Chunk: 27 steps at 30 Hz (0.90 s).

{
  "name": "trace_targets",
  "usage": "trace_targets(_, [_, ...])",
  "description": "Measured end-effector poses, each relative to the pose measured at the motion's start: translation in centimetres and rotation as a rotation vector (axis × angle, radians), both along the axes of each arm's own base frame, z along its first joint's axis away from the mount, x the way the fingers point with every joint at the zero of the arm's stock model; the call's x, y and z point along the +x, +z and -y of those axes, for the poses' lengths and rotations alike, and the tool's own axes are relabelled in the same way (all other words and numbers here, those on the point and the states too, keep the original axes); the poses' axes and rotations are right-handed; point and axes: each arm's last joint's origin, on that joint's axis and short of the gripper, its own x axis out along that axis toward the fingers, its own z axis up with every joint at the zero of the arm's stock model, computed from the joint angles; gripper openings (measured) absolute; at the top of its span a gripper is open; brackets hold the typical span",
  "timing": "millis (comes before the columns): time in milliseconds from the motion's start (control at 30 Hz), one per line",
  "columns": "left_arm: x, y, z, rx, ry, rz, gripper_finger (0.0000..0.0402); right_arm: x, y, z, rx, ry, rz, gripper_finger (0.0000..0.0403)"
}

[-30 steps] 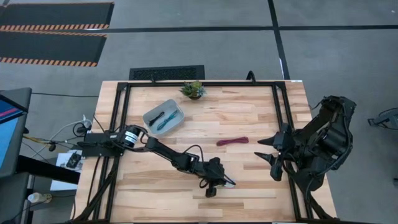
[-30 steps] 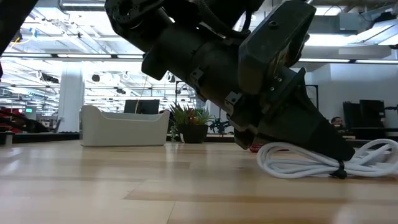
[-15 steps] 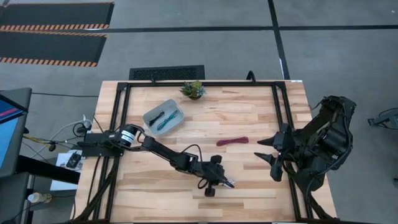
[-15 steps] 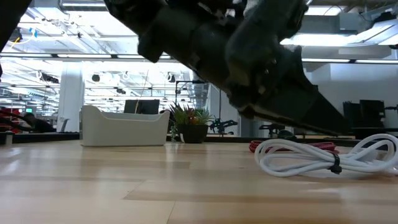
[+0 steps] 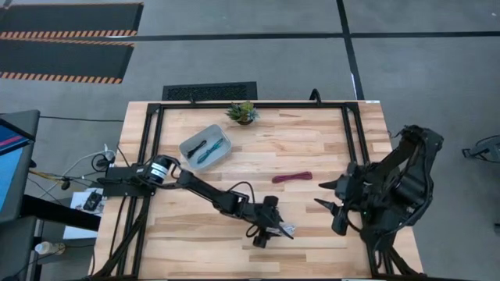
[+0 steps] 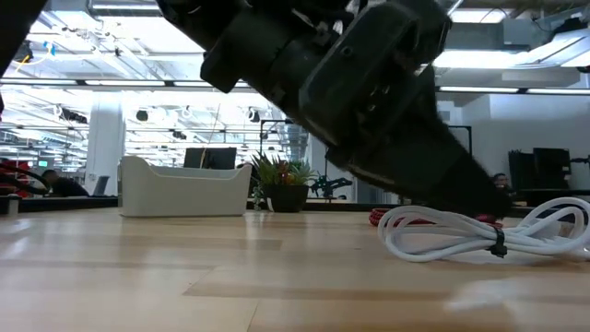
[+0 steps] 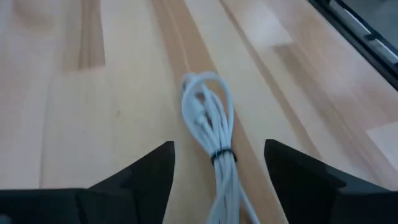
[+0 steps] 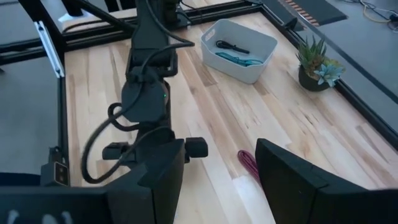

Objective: Pick and place USB-C Cables
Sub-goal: Put the white charger cable into the white bin

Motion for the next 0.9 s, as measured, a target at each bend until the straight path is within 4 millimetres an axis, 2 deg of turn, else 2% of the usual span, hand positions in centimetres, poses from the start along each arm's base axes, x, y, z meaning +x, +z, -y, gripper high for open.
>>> trace_targets(400, [-0.6, -0.8, -0.1, -0.020, -0.032, -0.116, 0.0160, 0.0, 0.1, 0.1, -0.009, 0.013, 0.002, 0.0221])
trace_targets(500, [-0.7, -0.9, -0.2, -0.034, 0.006, -0.138, 0.0117, 0.0, 0.1, 0.0, -0.022, 0.023, -0.002, 0.0221])
trace_targets(633, [-0.7, -0.9, -0.3, -0.049, 0.059, -0.153, 0.0026, 0.0, 0.1, 0.0, -0.027, 0.024, -0.001, 0.0221])
trace_targets(667, [-0.7, -0.9, -0.3, -0.052, 0.071, -0.152, 0.0015, 0.0, 0.2, 0.0, -0.028, 0.024, 0.000, 0.0221])
trace_targets(800, [-0.6, -0.7, -0.3, -0.047, 0.098, -0.131, 0.0006, 0.0, 0.2, 0.1, -0.047, 0.012, 0.020, 0.0221])
trace_targets(900, [-0.5, 0.6, -0.4, -0.053, 0.102, -0.088, 0.0004, 0.0, 0.3, 0.2, -0.082, -0.010, 0.059, 0.0221])
